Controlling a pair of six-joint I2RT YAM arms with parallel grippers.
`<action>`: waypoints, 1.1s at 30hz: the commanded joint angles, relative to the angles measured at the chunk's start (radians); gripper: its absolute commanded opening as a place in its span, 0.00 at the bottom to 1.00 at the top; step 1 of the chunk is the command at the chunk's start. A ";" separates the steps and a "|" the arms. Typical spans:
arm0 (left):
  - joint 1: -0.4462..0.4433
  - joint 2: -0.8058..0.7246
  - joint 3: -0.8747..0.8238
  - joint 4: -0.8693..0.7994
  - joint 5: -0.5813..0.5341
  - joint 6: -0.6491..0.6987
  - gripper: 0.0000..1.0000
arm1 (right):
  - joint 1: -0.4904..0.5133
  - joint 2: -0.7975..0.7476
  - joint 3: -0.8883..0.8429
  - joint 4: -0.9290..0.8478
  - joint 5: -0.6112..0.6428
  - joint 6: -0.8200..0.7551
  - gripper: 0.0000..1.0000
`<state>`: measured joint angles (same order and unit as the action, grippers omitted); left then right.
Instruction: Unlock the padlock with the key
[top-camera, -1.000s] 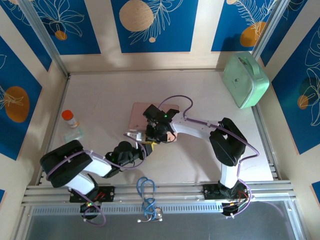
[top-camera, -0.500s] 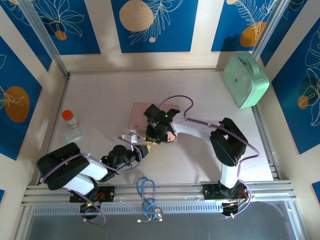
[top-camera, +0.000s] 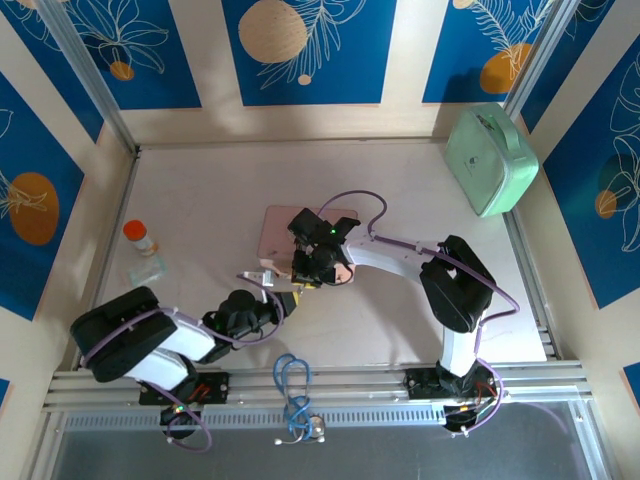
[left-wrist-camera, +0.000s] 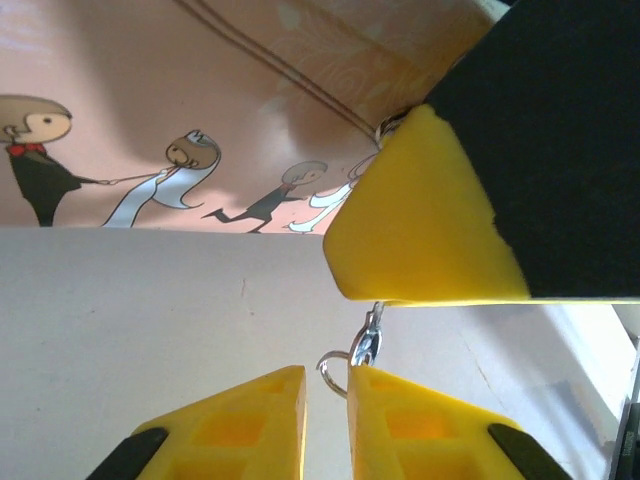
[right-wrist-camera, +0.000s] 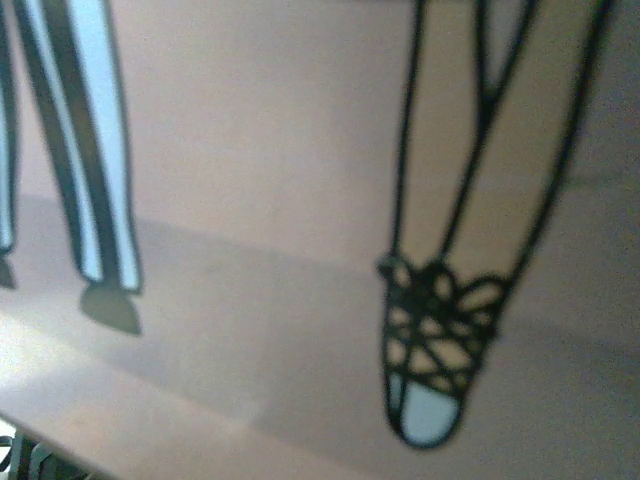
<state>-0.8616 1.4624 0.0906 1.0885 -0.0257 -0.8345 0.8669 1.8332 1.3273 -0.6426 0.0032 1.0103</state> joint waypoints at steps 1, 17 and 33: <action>-0.001 0.055 -0.001 0.108 0.014 -0.020 0.14 | -0.007 -0.003 -0.008 -0.062 -0.125 0.054 0.00; -0.001 0.253 0.055 0.310 0.010 -0.082 0.00 | 0.009 -0.008 -0.029 -0.050 -0.130 0.070 0.00; -0.001 0.165 0.070 0.320 -0.082 -0.037 0.00 | 0.062 -0.002 -0.078 -0.034 -0.127 0.100 0.00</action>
<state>-0.8646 1.6634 0.1230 1.2633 -0.0544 -0.8890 0.8837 1.8267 1.2976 -0.5827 0.0265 1.0496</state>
